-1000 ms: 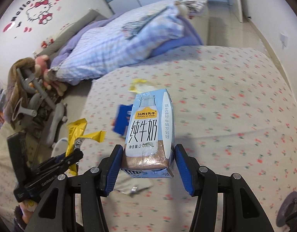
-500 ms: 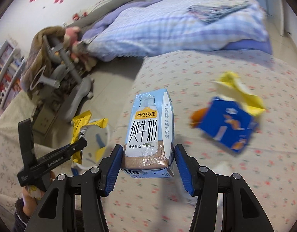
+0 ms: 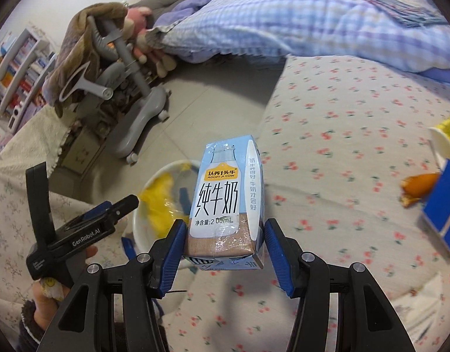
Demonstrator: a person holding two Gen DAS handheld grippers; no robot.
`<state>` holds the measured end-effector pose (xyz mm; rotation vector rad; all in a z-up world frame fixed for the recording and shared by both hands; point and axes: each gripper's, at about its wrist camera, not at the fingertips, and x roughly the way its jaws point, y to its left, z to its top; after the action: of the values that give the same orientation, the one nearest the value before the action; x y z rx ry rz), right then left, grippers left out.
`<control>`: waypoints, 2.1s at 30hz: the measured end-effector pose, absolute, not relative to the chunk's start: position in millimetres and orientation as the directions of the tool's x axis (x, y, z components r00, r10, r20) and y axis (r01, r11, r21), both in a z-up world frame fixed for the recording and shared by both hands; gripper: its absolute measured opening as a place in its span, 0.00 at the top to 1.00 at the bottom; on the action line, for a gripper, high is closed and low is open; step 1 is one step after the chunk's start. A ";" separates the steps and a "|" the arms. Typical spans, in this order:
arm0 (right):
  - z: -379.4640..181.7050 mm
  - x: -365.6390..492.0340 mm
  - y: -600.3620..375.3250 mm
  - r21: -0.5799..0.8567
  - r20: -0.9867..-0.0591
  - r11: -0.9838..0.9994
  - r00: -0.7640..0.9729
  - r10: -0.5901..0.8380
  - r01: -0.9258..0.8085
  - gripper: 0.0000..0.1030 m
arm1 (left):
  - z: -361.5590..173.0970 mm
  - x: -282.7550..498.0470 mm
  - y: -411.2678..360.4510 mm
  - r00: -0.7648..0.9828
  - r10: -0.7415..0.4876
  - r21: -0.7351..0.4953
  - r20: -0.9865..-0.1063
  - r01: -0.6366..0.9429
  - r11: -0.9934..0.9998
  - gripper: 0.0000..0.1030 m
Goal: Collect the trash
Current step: 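Carry the wrapper and milk carton over the wastebasket and open both tools, then grasp the white paper wrapper with the left tool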
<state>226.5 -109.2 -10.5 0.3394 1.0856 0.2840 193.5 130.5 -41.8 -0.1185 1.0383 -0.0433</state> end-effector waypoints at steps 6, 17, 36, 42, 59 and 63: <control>-18.4 235.6 -78.6 0.399 -0.815 0.910 0.411 0.408 -0.113 0.46 | -48.2 183.1 159.8 0.470 -0.009 -0.062 -0.883 -0.098 0.993 0.07; -47.0 249.3 -29.8 0.383 -0.834 0.908 0.359 0.420 -0.173 0.45 | -48.5 165.3 196.3 0.432 0.034 -0.047 -0.901 -0.175 0.983 0.07; -10.3 191.5 -124.7 0.263 -0.849 0.963 0.460 0.259 -0.058 0.28 | -40.5 148.9 145.0 0.443 -0.052 -0.077 -0.895 -0.039 0.996 0.06; 0.6 153.4 -198.1 0.213 -0.858 0.976 0.487 0.165 0.045 0.23 | -40.5 144.3 92.7 0.438 -0.089 -0.058 -0.895 0.082 0.995 0.06; 2.0 52.9 -350.3 0.154 -0.867 0.941 0.498 -0.016 0.300 0.20 | -45.3 103.0 -77.3 0.395 -0.200 0.006 -0.896 0.462 0.887 0.06; -8.2 40.5 -369.2 0.145 -0.876 0.934 0.480 -0.032 0.326 0.20 | -53.0 91.3 -119.6 0.341 -0.245 -0.019 -0.907 0.551 0.835 0.06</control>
<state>40.5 -369.2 -8.2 0.3116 1.0513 -0.2227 91.3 -119.6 -53.0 0.3154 1.1090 -0.5288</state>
